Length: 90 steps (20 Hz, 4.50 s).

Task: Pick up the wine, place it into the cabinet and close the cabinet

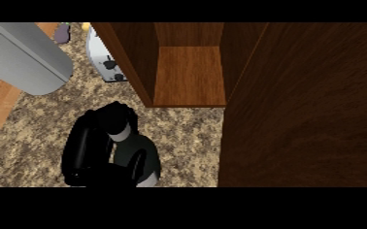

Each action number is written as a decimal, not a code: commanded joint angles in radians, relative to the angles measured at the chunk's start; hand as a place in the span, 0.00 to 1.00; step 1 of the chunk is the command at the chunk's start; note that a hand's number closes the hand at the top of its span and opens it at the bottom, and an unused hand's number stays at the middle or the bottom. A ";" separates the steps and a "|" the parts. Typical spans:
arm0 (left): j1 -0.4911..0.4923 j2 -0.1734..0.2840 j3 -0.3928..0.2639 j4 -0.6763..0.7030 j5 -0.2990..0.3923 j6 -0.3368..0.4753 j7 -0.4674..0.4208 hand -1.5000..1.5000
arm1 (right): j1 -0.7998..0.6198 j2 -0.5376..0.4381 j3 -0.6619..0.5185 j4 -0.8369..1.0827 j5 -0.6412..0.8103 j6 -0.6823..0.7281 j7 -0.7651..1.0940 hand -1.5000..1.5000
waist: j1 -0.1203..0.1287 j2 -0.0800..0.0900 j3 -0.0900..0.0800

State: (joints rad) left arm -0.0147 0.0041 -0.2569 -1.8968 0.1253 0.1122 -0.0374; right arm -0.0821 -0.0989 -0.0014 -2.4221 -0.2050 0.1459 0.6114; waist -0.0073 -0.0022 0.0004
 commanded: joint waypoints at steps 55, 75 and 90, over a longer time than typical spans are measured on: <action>-0.514 -0.004 -0.181 0.717 0.162 0.591 -0.336 1.00 | 0.063 0.013 0.048 -0.162 -0.016 0.007 0.048 0.00 | -0.002 0.001 -0.001; -0.770 -0.004 -0.022 1.055 0.291 0.473 -0.345 1.00 | 0.012 0.000 -0.065 -0.085 -0.121 0.028 0.024 0.00 | -0.015 0.004 0.000; -0.905 -0.004 0.068 1.356 0.312 0.474 -0.587 1.00 | 0.057 -0.002 -0.053 -0.090 -0.142 0.053 0.008 0.00 | -0.025 0.006 -0.001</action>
State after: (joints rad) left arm -0.9055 0.0005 -0.1819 -0.5805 0.4125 0.5535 -0.5668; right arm -0.0718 -0.0873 -0.0201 -2.4072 -0.2479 0.1878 0.5892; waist -0.0287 0.0043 -0.0004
